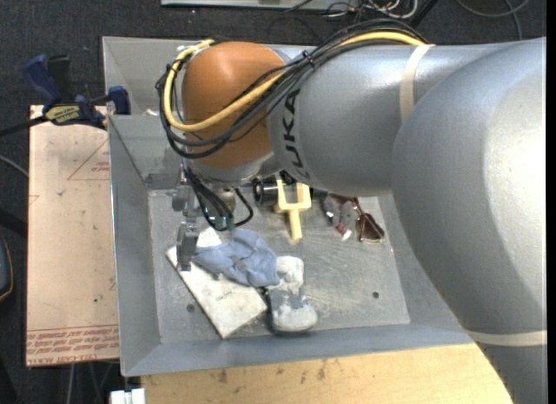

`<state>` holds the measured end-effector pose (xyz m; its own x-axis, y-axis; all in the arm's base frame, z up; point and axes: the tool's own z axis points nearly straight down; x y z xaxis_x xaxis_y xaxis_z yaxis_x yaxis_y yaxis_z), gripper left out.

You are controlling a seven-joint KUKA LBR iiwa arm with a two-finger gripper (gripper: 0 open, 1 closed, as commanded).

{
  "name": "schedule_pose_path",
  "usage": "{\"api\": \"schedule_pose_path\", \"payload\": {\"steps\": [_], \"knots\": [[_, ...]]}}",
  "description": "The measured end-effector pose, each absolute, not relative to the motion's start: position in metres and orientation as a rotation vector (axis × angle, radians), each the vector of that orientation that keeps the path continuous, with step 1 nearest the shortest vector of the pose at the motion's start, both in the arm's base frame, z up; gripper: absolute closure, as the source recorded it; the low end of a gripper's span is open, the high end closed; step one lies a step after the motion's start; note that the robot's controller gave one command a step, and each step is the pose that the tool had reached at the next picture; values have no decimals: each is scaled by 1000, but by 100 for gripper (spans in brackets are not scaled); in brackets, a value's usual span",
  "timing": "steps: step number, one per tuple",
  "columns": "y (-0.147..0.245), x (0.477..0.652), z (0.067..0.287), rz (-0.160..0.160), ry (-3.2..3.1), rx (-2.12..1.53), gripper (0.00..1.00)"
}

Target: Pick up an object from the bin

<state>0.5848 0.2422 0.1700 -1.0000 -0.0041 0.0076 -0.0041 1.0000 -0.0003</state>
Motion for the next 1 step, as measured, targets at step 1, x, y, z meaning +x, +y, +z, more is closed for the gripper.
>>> {"api": "schedule_pose_path", "payload": {"steps": [1], "knots": [[241, 587, 175, -2, -3142, 1, 0]]}}
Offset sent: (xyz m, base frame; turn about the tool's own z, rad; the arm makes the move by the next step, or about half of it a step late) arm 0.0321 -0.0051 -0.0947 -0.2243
